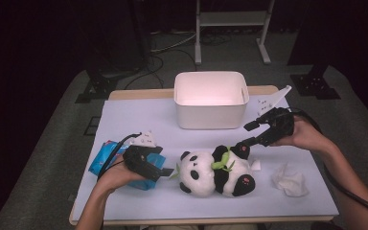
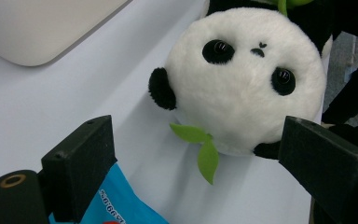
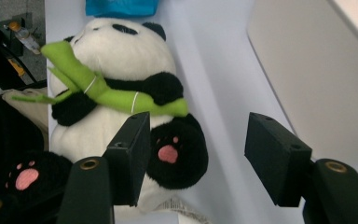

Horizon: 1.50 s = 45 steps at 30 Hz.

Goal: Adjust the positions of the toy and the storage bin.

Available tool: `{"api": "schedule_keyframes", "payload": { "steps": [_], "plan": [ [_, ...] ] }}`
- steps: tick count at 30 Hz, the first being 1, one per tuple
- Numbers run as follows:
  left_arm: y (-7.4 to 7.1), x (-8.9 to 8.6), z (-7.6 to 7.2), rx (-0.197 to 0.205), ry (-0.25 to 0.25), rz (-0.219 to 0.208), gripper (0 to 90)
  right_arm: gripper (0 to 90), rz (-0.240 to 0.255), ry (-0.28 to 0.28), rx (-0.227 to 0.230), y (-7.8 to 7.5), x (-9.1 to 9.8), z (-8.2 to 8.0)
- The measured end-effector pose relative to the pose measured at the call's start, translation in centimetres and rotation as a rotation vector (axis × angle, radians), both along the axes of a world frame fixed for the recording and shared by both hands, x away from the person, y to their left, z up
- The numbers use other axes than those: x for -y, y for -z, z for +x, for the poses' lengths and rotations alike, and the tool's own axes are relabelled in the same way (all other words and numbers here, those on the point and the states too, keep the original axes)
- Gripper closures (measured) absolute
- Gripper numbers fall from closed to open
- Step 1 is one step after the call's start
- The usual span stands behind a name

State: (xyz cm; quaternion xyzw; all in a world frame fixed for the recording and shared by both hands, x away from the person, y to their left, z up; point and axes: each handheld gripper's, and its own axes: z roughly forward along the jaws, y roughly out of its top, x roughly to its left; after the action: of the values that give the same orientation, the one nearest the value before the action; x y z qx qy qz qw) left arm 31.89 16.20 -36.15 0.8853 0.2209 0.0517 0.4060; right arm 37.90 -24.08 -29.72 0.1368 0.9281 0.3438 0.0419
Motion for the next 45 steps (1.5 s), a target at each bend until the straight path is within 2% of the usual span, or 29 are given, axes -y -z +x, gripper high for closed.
{"api": "schedule_keyframes", "payload": {
  "steps": [14,20,27,45],
  "plan": [
    [0.9,-0.7,-0.6,0.0,-0.015,-0.006,9.7,39.3,-0.039,-0.031,0.004,-0.7,-2.6,2.0],
    [1.1,-0.8,-0.7,0.007,-0.014,0.015,9.7,39.3,-0.057,-0.044,0.009,-1.0,-3.6,2.9],
    [1.2,-0.8,-0.7,0.009,-0.003,0.015,9.7,40.4,-0.081,-0.062,0.019,-1.2,-4.7,4.1],
    [1.6,-1.1,-1.0,0.001,-0.014,0.026,9.7,41.3,-0.109,-0.088,0.03,-1.7,-6.8,6.3]
  ]
}}
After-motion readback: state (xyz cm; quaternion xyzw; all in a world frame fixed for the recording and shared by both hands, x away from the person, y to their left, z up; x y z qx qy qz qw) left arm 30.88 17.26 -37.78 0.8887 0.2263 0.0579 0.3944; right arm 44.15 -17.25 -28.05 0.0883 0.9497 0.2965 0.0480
